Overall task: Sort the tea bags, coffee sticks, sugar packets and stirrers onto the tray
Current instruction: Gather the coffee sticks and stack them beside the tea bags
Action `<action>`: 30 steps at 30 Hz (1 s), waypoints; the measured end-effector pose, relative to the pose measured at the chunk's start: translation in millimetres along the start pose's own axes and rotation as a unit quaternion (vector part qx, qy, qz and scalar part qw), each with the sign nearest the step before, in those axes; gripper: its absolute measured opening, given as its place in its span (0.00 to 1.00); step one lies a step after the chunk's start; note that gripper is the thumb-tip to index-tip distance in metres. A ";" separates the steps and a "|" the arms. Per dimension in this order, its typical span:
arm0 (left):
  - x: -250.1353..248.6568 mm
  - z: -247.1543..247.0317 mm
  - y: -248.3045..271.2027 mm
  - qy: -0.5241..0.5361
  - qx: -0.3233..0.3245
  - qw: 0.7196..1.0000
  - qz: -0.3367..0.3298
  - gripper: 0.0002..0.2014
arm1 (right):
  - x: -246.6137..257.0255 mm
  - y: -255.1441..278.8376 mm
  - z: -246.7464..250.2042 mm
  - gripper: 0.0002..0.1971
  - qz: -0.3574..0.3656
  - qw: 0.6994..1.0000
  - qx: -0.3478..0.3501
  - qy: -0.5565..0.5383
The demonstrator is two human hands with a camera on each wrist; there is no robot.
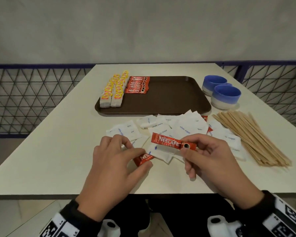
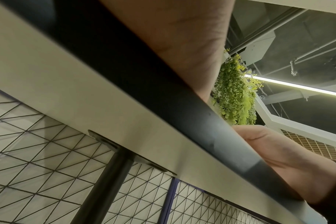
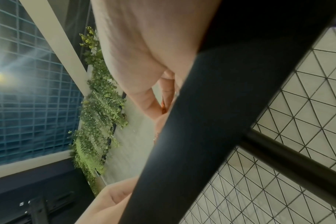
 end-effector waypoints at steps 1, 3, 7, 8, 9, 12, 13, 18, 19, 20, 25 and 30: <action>0.2 -0.1 -0.1 -0.001 0.000 1.000 -0.004 0.16 | -0.2 1.0 0.3 0.12 0.004 1.000 0.001 0.002; 1.1 0.1 0.2 -0.002 -0.007 1.000 -0.012 0.14 | -0.2 2.6 0.1 0.10 0.015 1.000 0.006 0.006; -0.3 2.6 0.9 0.031 -0.018 0.999 0.006 0.11 | 0.1 5.0 -1.1 0.05 0.021 0.999 0.023 0.023; -0.9 3.0 0.6 0.042 -0.015 0.999 0.016 0.10 | -0.3 5.7 -1.0 0.04 0.020 0.999 0.027 0.031; -1.2 3.7 0.2 0.055 -0.012 0.998 0.026 0.09 | -0.6 6.4 -1.2 0.04 0.018 0.999 0.033 0.037; -1.3 6.6 -0.6 0.092 -0.009 0.995 0.040 0.08 | -2.1 8.3 -3.1 0.05 0.009 0.997 0.055 0.047; -2.0 8.1 -0.3 0.104 -0.011 0.994 0.041 0.07 | -2.6 9.0 -4.0 0.06 0.005 0.997 0.061 0.049; -4.1 11.7 3.9 0.182 -0.090 0.976 0.072 0.08 | -3.6 10.0 -8.3 0.08 -0.004 0.995 0.077 0.067; -1.0 10.5 4.3 0.209 -0.108 0.968 0.086 0.10 | -3.2 9.3 -9.2 0.08 -0.005 0.994 0.078 0.076; 2.7 9.3 4.9 0.240 -0.125 0.958 0.098 0.10 | -2.7 8.5 -10.5 0.08 -0.007 0.993 0.080 0.084; 5.8 14.0 8.6 0.361 -0.149 0.920 0.043 0.11 | 0.3 1.5 -20.2 0.07 0.009 0.992 0.085 0.092; 3.1 15.5 8.8 0.394 -0.076 0.915 -0.049 0.09 | -1.9 2.2 -19.7 0.12 0.022 0.996 0.052 0.072</action>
Point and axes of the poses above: each hand's wrist, its own y-axis away from the middle knuckle, its own z-axis out of the back of the hand, x = y × z, the point moved 2 cm from there along -y, towards the middle knuckle, and after that the axes turned 8 degrees about x, right-handed, at the moved point
